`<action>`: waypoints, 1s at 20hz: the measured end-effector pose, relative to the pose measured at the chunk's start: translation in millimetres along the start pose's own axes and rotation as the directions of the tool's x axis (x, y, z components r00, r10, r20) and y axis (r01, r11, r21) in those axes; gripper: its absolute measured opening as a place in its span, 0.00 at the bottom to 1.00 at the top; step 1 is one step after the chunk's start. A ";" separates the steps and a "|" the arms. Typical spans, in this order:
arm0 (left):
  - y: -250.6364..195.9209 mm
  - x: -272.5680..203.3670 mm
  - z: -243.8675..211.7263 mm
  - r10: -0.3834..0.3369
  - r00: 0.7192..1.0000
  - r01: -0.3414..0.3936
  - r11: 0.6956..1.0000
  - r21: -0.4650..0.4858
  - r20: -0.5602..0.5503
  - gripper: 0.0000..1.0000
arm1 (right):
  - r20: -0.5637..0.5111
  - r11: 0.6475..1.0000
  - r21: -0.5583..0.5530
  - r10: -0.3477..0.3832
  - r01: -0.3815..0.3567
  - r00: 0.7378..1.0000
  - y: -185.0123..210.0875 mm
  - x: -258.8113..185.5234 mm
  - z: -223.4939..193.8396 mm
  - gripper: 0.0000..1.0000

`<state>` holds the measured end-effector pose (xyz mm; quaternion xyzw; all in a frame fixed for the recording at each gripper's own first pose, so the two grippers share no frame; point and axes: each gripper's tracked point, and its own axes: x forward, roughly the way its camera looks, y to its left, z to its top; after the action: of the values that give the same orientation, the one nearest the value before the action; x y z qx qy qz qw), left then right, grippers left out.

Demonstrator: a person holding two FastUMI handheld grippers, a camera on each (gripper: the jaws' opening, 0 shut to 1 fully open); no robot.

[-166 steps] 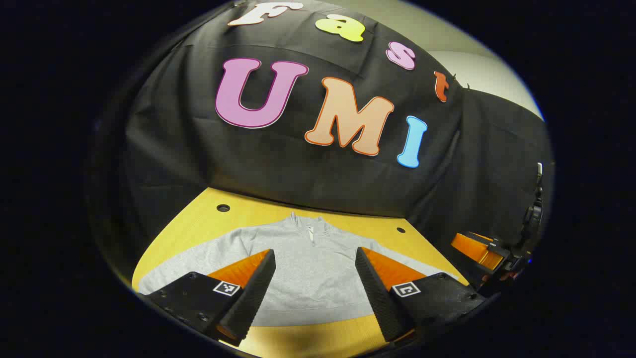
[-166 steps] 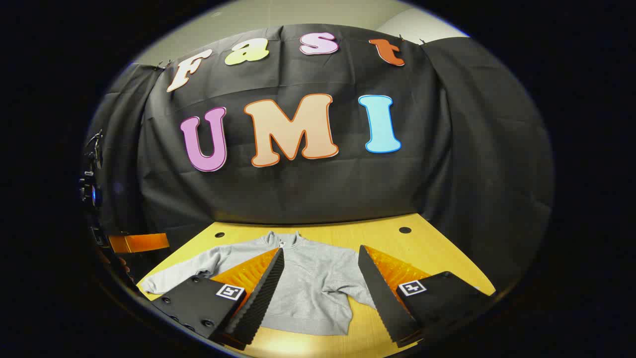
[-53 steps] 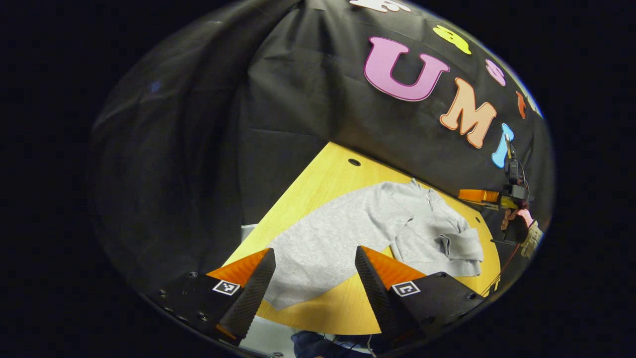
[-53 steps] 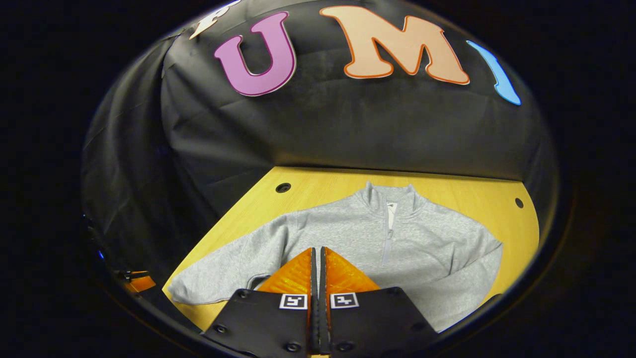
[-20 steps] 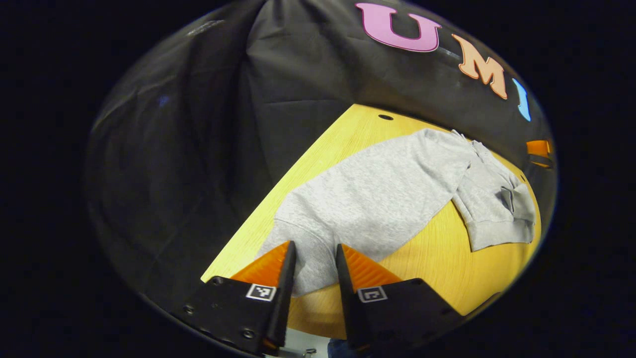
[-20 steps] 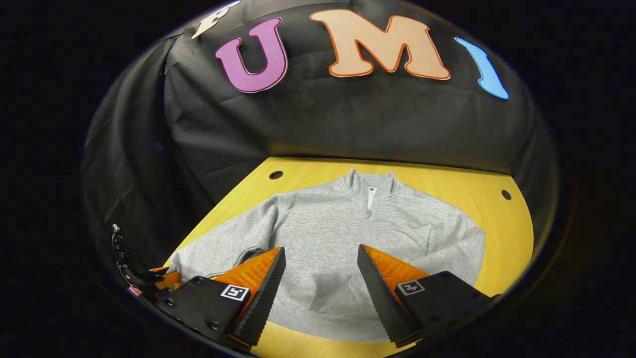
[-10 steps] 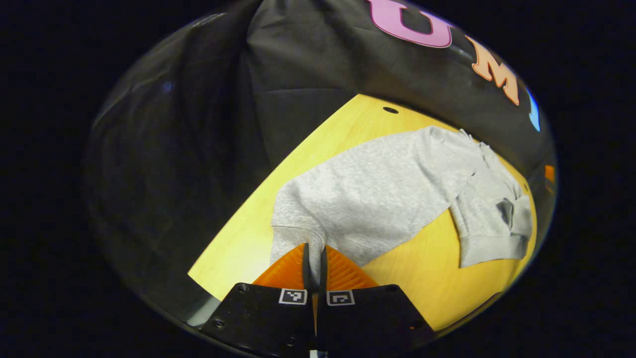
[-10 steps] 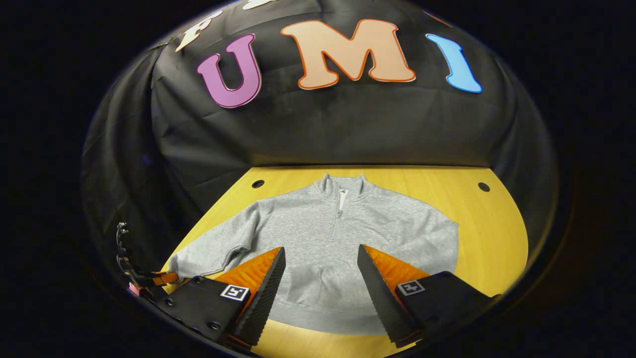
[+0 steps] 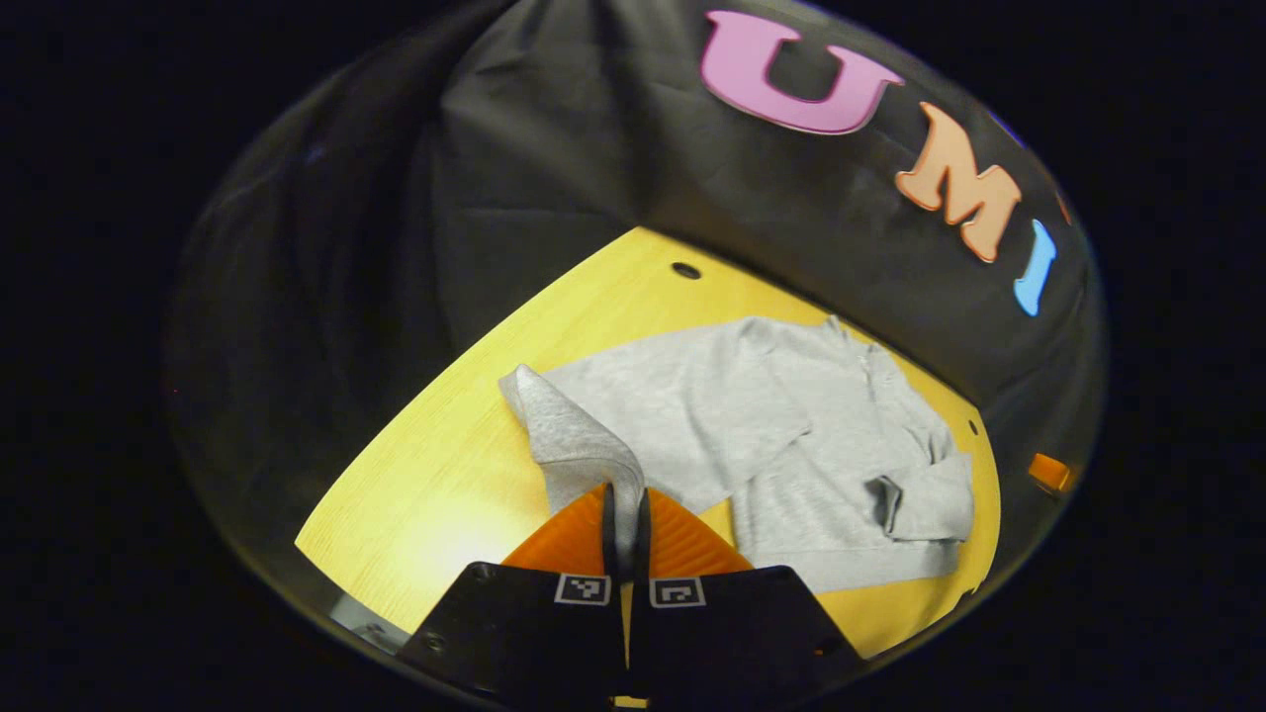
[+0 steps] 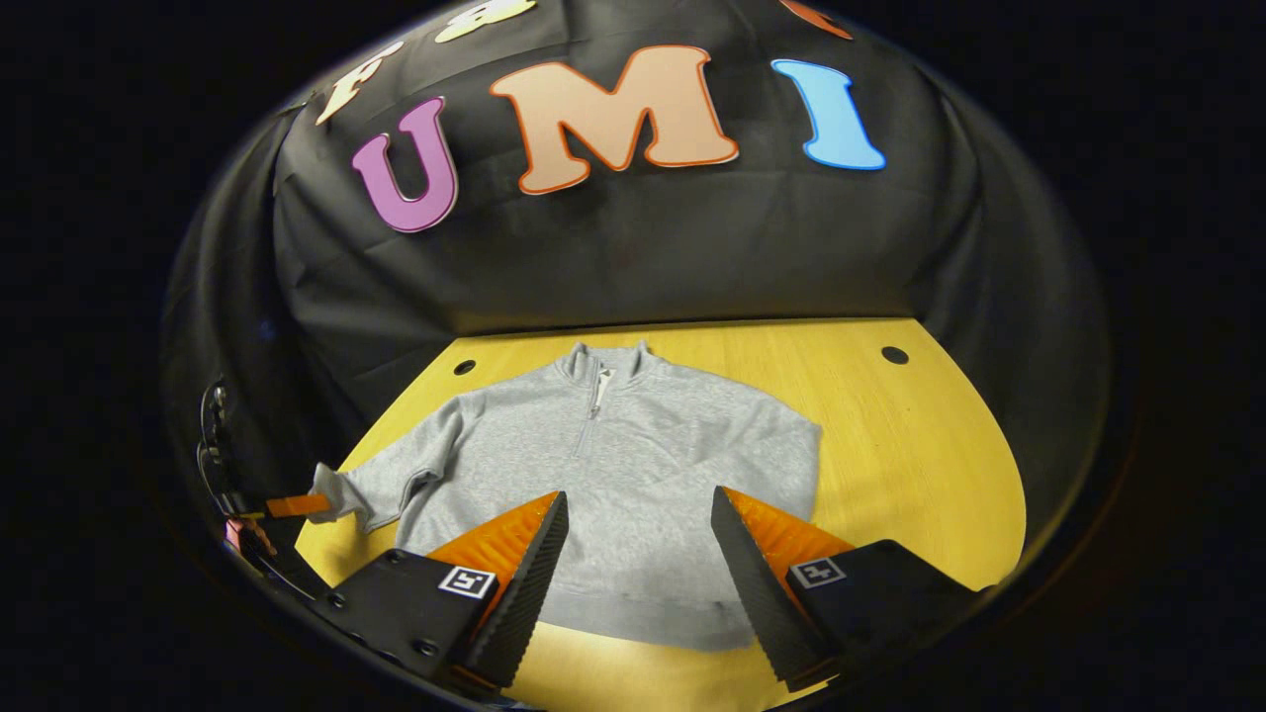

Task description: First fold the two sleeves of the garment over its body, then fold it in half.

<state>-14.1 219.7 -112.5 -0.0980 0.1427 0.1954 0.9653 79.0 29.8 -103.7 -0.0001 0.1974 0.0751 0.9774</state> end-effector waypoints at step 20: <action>-403.2 43.6 -18.6 -0.526 0.840 0.528 0.733 0.428 -0.134 0.00 | -0.036 0.998 0.050 -0.040 0.041 0.999 -139.0 -22.1 -17.5 0.92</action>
<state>183.3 -134.3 -89.8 0.0906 0.1520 -0.1246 0.9763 72.6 -111.5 -115.4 0.0196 0.2164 0.0502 0.9748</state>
